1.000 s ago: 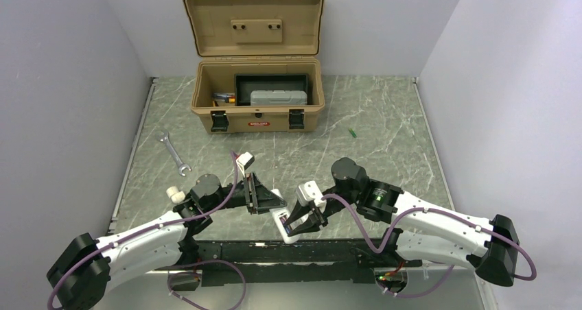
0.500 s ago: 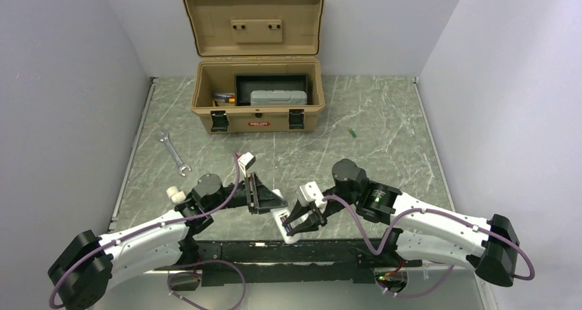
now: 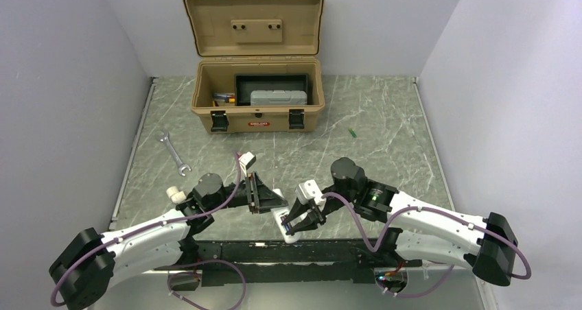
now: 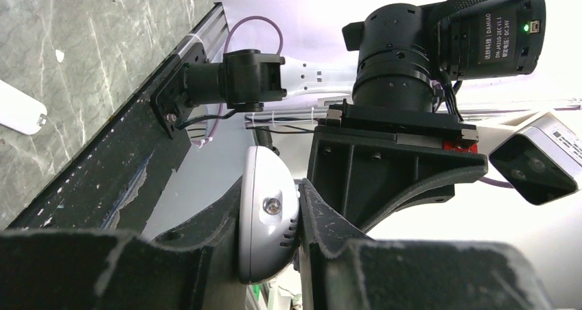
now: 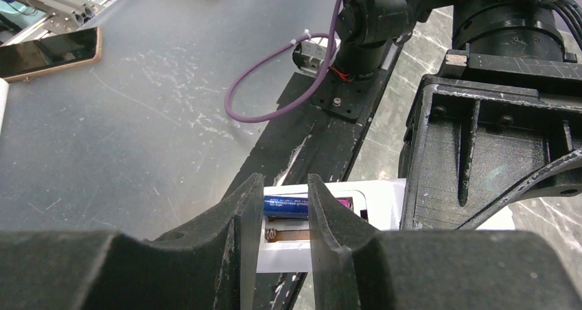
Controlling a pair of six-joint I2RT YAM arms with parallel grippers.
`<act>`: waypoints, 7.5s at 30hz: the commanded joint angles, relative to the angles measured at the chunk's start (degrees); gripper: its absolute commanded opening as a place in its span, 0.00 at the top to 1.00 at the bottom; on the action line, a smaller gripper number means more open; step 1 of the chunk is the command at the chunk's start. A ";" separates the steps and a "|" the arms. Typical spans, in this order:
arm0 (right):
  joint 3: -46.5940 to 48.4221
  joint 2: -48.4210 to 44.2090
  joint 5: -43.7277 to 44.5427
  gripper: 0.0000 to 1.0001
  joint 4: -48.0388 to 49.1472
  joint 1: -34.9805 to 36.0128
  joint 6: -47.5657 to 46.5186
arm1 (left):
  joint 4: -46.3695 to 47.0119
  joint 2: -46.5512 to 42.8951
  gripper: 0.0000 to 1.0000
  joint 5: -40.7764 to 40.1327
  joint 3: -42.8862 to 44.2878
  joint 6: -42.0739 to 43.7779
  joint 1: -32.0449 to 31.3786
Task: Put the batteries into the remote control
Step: Load the battery into the remote control, then pick up the battery from the center of the board.
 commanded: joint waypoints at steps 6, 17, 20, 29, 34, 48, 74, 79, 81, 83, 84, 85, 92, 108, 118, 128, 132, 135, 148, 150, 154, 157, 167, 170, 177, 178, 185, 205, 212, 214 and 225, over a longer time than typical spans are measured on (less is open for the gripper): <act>-1.83 1.83 1.88 0.69 2.82 -1.74 -0.91 | 8.66 0.00 1.00 2.22 3.85 -2.19 -1.34; -1.65 2.97 1.22 0.69 2.92 -2.39 -0.72 | 10.66 0.35 1.00 2.12 3.03 -2.82 -1.51; -1.13 2.39 1.07 0.69 2.65 -2.41 0.08 | 9.52 0.18 1.00 1.64 3.00 -2.08 -1.51; 1.32 -3.43 3.34 0.64 1.97 -2.37 3.79 | 7.09 1.58 1.00 -0.19 1.85 1.22 -1.54; -0.20 -8.81 9.98 0.58 4.97 -2.42 10.61 | 9.68 3.40 1.00 -0.41 0.98 2.05 -1.50; 5.33 -17.01 39.25 0.40 -17.59 -2.46 37.43 | -2.99 -3.54 1.00 -3.78 5.93 14.69 -1.48; 0.04 -12.69 25.53 0.26 -6.06 -2.45 53.00 | 4.17 -9.20 1.00 -8.13 3.51 14.84 -1.52; -0.58 -11.74 24.78 0.31 -4.79 -2.47 53.13 | 4.11 -9.86 1.00 -8.55 3.38 14.87 -1.50; -0.93 -11.24 24.51 0.32 -4.08 -2.52 53.20 | 4.27 -10.05 1.00 -8.60 3.35 14.82 -1.53; -1.18 -10.79 24.23 0.34 -3.59 -2.47 53.31 | 4.23 -10.11 1.00 -8.60 3.38 14.77 -1.54; -1.24 -10.57 24.01 0.34 -3.56 -2.47 53.23 | 4.22 -10.23 1.00 -8.65 3.31 14.80 -1.50; -1.31 -10.39 23.96 0.35 -3.57 -2.53 53.30 | 4.21 -10.27 1.00 -8.64 3.27 14.78 -1.53; -1.87 -10.08 23.77 0.38 -1.91 -2.45 53.33 | 4.25 -10.36 1.00 -8.77 3.21 14.71 -1.54; -2.71 -7.91 22.12 0.60 0.02 -2.49 53.58 | 4.28 -11.74 1.00 -9.85 2.61 14.40 -1.51; -2.31 -6.34 21.58 0.68 -0.34 -2.50 52.84 | 2.24 -12.64 1.00 -10.83 2.90 14.93 -1.50; -0.67 -4.02 21.82 0.79 -2.93 -2.30 50.69 | 1.44 -12.09 1.00 -11.82 3.32 15.02 -1.52; -0.16 -3.05 21.82 0.81 -3.05 -2.19 49.95 | -0.70 -12.53 1.00 -13.18 3.84 15.59 -1.74; -0.09 -2.51 22.14 0.83 -3.09 -2.10 49.60 | -2.22 -13.09 1.00 -14.39 3.76 15.88 -1.91; 1.11 -1.12 23.63 0.96 -3.05 -1.92 48.05 | -2.06 -14.08 1.00 -17.91 1.68 14.33 -2.19; 1.41 -0.97 24.00 0.99 -4.93 -1.84 47.59 | -1.63 -13.53 1.00 -18.07 1.68 14.17 -2.22; 1.99 -0.56 24.54 1.00 -5.73 -1.79 46.88 | 0.48 -12.25 1.00 -18.67 1.36 13.43 -2.75; 2.52 -0.35 25.22 1.00 -6.30 -1.67 46.50 | 0.88 -12.02 1.00 -19.58 1.18 13.19 -3.29; 4.36 0.62 28.55 1.00 -9.34 -0.97 44.53 | 1.50 -12.68 1.00 -22.48 -0.19 11.57 -4.14; 4.95 0.87 29.52 1.00 -10.36 -0.57 44.00 | 1.12 -12.69 1.00 -23.37 -0.22 11.42 -4.38; 5.58 0.56 30.42 1.00 -11.90 -0.01 43.06 | 1.83 -11.48 1.00 -23.41 -0.04 11.31 -4.79; 5.57 0.22 30.12 1.00 -11.71 0.01 42.83 | 1.48 -11.61 1.00 -23.30 -0.11 11.56 -4.79; 6.07 -5.29 31.45 0.66 -11.36 -0.13 40.89 | -5.68 -14.19 1.00 -23.24 -0.33 14.71 -4.73; 12.81 4.14 61.47 0.36 -29.20 -32.94 33.15 | -16.90 -19.34 1.00 -22.90 0.65 17.10 -4.64; 16.30 19.06 58.44 0.34 -21.74 -45.04 26.32 | -21.47 -21.85 1.00 -21.91 1.85 17.66 -4.55; 17.40 22.14 55.73 0.35 -19.46 -47.50 23.72 | -24.24 -22.74 1.00 -22.13 3.16 18.79 -4.57; 27.03 41.21 44.72 0.43 -14.76 -54.39 13.85 | -25.07 -23.94 1.00 -22.65 3.13 18.44 -4.51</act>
